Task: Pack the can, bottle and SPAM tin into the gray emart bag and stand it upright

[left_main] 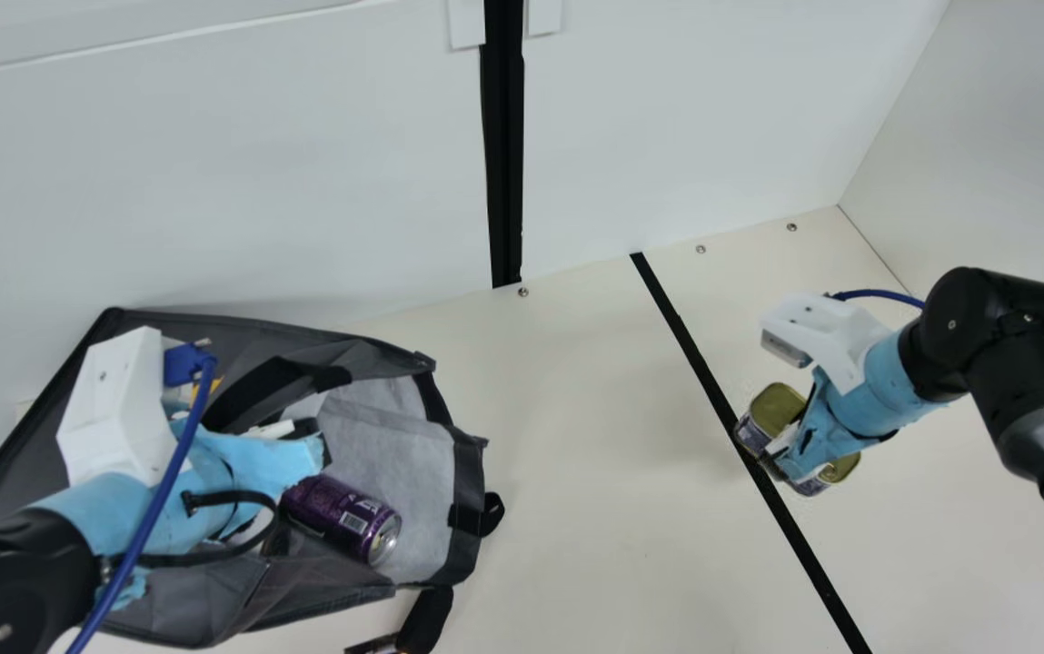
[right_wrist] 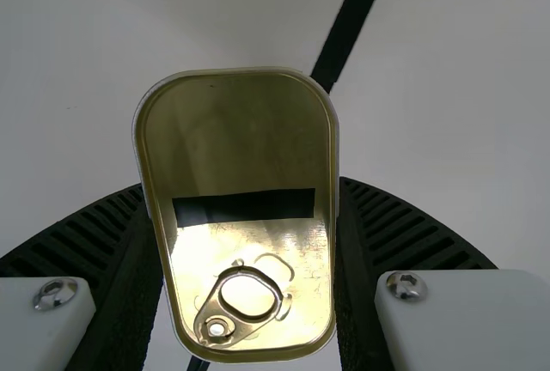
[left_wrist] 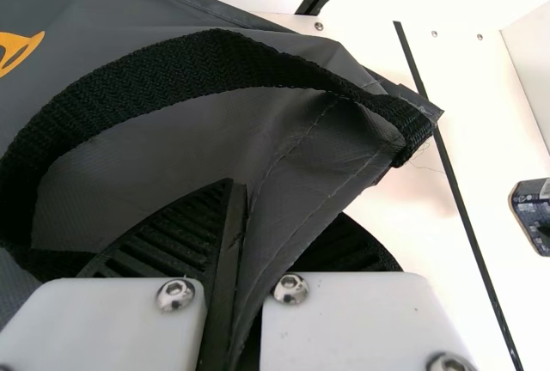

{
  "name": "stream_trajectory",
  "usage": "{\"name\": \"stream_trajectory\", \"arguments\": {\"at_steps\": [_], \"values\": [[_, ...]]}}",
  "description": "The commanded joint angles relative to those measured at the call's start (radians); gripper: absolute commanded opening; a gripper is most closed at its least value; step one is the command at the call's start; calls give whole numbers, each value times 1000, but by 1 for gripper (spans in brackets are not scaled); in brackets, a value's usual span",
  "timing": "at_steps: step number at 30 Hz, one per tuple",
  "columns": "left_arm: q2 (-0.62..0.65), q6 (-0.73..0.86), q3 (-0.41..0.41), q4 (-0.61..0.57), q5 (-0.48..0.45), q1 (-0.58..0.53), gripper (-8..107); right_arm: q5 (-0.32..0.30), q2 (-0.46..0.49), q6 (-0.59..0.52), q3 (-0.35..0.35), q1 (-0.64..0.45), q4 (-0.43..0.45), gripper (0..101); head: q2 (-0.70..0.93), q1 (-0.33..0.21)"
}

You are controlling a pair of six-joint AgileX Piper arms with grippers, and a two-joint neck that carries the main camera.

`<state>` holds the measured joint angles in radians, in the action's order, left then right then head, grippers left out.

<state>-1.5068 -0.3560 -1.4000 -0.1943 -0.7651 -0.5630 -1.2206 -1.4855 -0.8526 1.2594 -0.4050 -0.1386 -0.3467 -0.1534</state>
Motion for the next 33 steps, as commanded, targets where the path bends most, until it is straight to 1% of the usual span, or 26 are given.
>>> {"name": "stream_trajectory", "arguments": {"at_steps": [1, 10, 18, 25, 33], "values": [[0, 0, 0, 0, 0, 0, -8, 1, 9, -2, -13, 29, -4, 0, -2, -21], [0, 0, 0, 0, 0, 0, -8, 1, 49, 13, -59, 149, -20, 0, -2, -21], [0, 0, 0, 0, 0, 0, -8, 1, 82, 34, -83, 264, -30, 0, -2, -21], [0, 0, 0, 0, 0, 0, -8, 1, 103, 63, -94, 370, -37, 0, -2, -21], [0, 0, 0, 0, 0, 0, -8, 1, 106, 112, -87, 481, -47, 0, -2, -21]]}}
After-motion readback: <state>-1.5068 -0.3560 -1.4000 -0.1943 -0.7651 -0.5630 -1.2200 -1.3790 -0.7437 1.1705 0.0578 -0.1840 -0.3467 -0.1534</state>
